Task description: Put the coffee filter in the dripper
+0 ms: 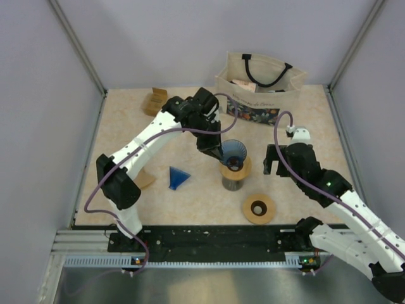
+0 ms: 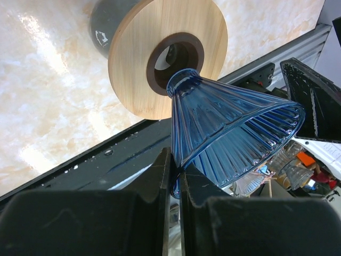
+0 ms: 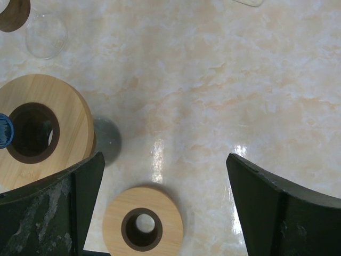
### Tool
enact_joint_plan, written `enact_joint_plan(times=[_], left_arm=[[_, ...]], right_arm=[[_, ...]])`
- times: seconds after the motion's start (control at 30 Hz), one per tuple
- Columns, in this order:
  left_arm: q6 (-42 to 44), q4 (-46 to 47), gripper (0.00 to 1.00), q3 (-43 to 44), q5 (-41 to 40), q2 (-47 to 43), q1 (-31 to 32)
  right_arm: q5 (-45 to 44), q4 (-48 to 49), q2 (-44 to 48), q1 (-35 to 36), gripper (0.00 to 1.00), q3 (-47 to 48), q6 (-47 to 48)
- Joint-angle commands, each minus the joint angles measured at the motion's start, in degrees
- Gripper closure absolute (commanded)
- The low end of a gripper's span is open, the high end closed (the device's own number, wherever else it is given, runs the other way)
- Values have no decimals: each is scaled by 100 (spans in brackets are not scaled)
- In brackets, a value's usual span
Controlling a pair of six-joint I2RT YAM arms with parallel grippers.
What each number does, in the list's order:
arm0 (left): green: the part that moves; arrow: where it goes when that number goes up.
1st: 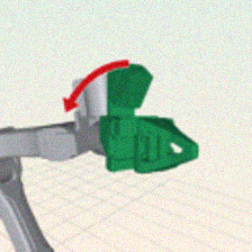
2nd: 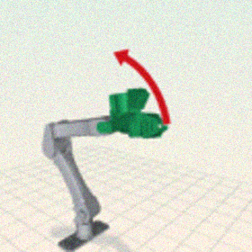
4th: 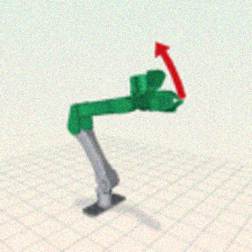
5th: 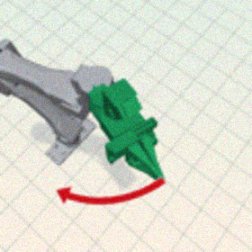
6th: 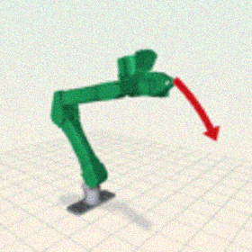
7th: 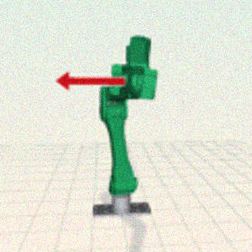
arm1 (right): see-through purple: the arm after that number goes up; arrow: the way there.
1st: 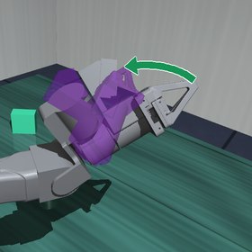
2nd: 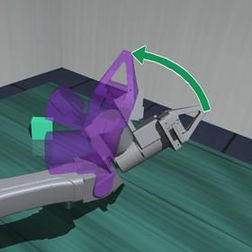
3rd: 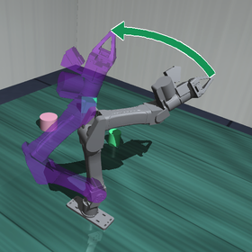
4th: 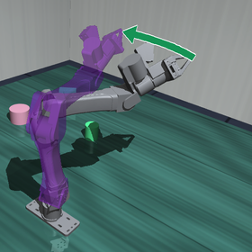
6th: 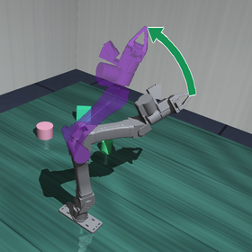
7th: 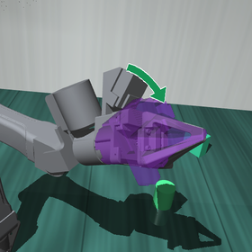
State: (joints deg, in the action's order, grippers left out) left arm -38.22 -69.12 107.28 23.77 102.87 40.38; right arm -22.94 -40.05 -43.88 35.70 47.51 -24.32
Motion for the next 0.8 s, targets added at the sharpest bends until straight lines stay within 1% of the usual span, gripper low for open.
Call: enact_joint_plan(times=[0.0,0.3,0.77], left_arm=[[113,136,100,188,233,128,-21],[130,224,100,240,137,312,-13],[130,-84,100,399,146,559,-21]], right_arm=[[-150,94,90,-55,2,-13,-82],[-123,94,108,-55,2,-48,-82],[-123,94,169,-55,2,-57,-117]])
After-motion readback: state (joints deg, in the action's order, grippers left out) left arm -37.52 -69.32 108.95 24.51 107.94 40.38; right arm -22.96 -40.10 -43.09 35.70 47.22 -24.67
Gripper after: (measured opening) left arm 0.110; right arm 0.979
